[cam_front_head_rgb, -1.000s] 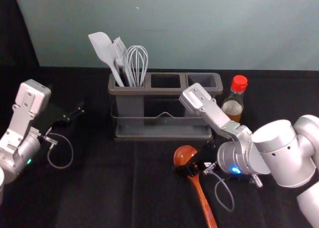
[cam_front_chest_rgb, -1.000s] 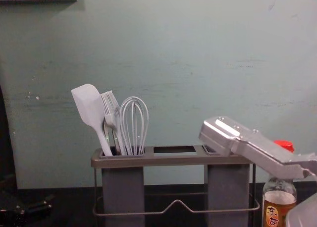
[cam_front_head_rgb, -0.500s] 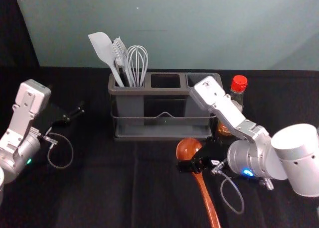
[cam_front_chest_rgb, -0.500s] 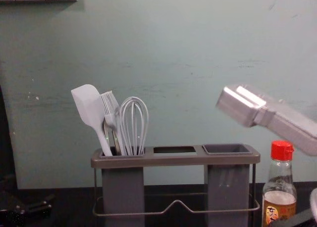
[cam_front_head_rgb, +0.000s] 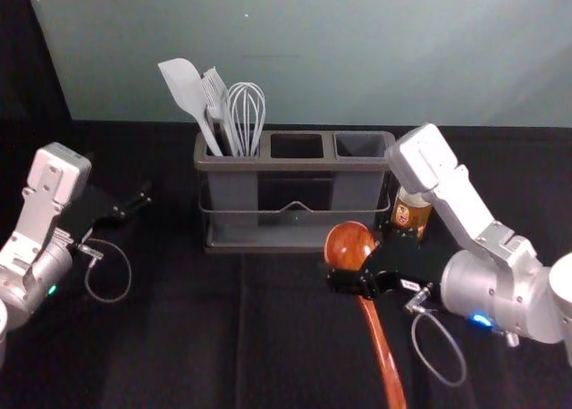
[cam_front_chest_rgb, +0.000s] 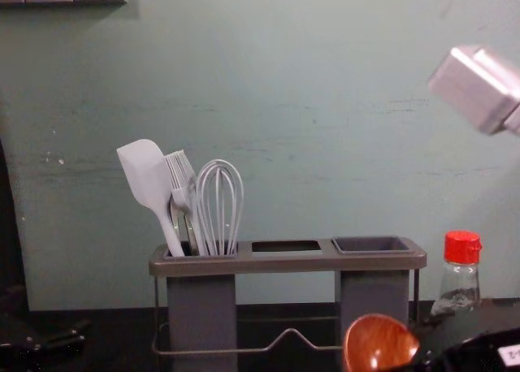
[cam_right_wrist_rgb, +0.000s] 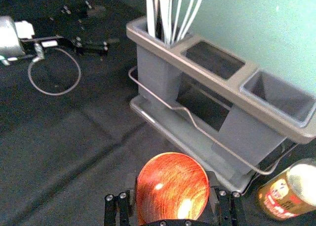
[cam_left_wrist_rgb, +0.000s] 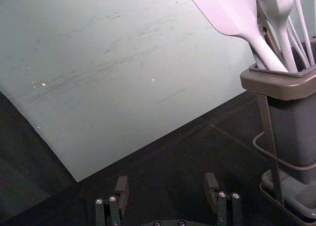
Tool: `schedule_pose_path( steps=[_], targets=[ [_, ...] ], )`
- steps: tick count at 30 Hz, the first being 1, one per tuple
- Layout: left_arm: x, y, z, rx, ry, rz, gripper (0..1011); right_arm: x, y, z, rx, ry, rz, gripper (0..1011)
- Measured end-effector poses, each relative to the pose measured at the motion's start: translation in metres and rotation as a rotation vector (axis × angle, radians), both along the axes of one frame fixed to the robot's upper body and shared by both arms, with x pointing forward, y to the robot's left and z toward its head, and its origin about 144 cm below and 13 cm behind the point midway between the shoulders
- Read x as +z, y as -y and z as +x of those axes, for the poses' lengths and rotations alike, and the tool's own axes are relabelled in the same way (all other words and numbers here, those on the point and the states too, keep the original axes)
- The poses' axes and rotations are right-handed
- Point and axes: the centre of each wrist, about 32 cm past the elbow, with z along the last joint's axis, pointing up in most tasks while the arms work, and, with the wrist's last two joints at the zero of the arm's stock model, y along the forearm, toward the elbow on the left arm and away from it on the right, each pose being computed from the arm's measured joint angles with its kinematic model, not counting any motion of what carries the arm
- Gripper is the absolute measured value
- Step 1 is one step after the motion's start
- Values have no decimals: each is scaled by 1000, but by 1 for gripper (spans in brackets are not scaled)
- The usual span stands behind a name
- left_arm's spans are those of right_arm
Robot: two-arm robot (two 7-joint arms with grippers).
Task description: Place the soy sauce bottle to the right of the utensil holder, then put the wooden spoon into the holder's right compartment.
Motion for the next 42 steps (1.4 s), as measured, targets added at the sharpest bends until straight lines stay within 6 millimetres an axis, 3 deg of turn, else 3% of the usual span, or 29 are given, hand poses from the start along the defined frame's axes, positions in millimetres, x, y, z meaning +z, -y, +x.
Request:
schedule_pose_path(
  steps=[11,30,42],
  targets=[
    [0,0,0,0,0,0,1005,2,15,-21,52,175,-14,856],
    [0,0,0,0,0,0,1005,-15,39,-47,40,543,73,856],
    [0,0,0,0,0,0,1005,-17,41,-48,-11,566,75,856]
  ],
)
